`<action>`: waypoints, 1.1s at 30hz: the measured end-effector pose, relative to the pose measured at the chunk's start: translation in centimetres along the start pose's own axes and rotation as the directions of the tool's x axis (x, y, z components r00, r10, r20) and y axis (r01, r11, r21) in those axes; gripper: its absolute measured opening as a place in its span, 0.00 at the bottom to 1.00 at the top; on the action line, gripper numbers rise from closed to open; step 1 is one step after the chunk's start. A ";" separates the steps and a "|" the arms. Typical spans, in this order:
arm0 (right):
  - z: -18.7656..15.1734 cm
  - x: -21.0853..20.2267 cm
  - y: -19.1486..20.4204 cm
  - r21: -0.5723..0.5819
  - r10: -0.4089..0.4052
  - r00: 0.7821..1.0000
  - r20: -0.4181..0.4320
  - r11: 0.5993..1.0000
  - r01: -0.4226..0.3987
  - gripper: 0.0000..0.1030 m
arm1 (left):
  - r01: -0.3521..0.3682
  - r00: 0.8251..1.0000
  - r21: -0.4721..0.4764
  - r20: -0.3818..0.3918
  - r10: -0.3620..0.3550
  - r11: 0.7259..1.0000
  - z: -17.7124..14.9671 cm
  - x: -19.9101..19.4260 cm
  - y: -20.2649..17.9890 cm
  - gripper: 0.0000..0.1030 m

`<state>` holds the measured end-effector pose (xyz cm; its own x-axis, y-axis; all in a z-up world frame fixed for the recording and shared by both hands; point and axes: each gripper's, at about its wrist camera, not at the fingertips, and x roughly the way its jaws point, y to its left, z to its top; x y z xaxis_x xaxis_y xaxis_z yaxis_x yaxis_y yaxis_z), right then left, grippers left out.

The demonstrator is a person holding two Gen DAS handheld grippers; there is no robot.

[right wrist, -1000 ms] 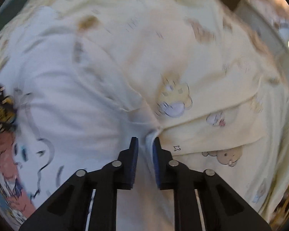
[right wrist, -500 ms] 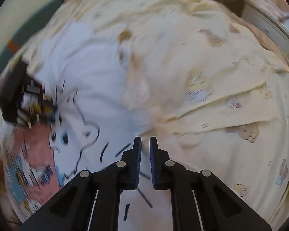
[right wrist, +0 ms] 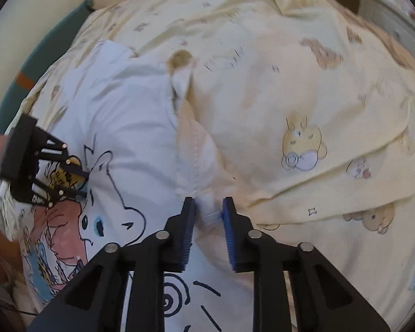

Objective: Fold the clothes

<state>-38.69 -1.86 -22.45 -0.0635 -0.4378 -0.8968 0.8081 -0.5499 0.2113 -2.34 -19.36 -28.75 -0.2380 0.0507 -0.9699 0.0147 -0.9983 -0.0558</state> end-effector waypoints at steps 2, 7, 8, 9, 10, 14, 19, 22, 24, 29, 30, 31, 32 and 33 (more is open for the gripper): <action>-0.1 -1.2 0.1 -0.017 -0.022 0.999 0.028 1.000 0.022 0.12 | 0.003 1.000 0.000 0.005 -0.003 1.000 -0.1 0.0 0.0 0.25; 0.5 -3.9 -1.4 -0.002 -0.099 0.991 0.088 0.995 0.100 0.05 | 0.007 1.000 0.000 0.009 -0.007 1.000 -0.2 -0.1 0.1 0.25; 0.7 -4.1 -1.9 0.007 -0.131 0.987 0.092 0.991 0.131 0.04 | 0.007 1.000 0.000 0.009 -0.007 1.000 -0.2 -0.1 0.1 0.25; 1.1 -4.3 -2.6 0.023 -0.169 0.981 0.092 0.986 0.168 0.04 | 0.007 1.000 -0.001 0.009 -0.007 1.000 -0.2 -0.2 0.1 0.25; 1.4 -4.2 -3.2 0.036 -0.205 0.975 0.086 0.979 0.202 0.03 | 0.007 1.000 0.000 0.009 -0.007 1.000 -0.2 -0.2 0.1 0.25; 2.7 -2.4 -5.3 0.079 -0.327 0.945 0.027 0.943 0.324 0.03 | 0.005 1.000 -0.001 0.007 -0.005 1.000 -0.3 -0.2 0.0 0.25; 3.6 -1.3 -7.2 0.161 -0.379 0.925 -0.015 0.912 0.376 0.04 | 0.006 1.000 -0.003 0.005 -0.006 1.000 -0.3 -0.3 0.0 0.25; 3.9 -1.2 -8.1 0.217 -0.391 0.920 -0.025 0.896 0.387 0.10 | 0.006 1.000 -0.003 0.008 -0.006 1.000 -0.4 -0.4 0.0 0.25; 4.1 -1.2 -8.8 0.254 -0.399 0.916 -0.032 0.883 0.394 0.11 | 0.006 1.000 -0.002 0.009 -0.006 1.000 -0.5 -0.4 0.0 0.25; 2.8 -2.7 -9.3 0.292 -0.326 0.945 -0.020 0.902 0.317 0.12 | 0.010 1.000 0.000 0.012 -0.010 1.000 -0.6 -0.4 -0.1 0.25; 2.2 -3.3 -9.0 0.285 -0.285 0.958 -0.008 0.918 0.276 0.12 | 0.010 1.000 0.001 0.014 -0.010 1.000 -0.7 -0.5 -0.1 0.25; 1.4 -3.5 -8.3 0.266 -0.236 0.972 -0.007 0.936 0.229 0.12 | 0.010 1.000 0.001 0.016 -0.010 1.000 -0.7 -0.5 -0.2 0.25; 0.6 -3.3 -7.4 0.238 -0.178 0.984 -0.015 0.955 0.177 0.12 | 0.009 1.000 0.002 0.018 -0.009 1.000 -0.8 -0.5 -0.2 0.25; 0.1 -2.8 -6.6 0.209 -0.146 0.988 -0.040 0.966 0.151 0.12 | 0.008 1.000 0.002 0.019 -0.008 1.000 -0.9 -0.5 -0.2 0.25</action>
<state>-43.86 2.94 -21.31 -0.1576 -0.3241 -0.9328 0.6487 -0.7462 0.1496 -1.40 -19.12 -28.48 -0.2567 0.0583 -0.9647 0.0106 -0.9980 -0.0631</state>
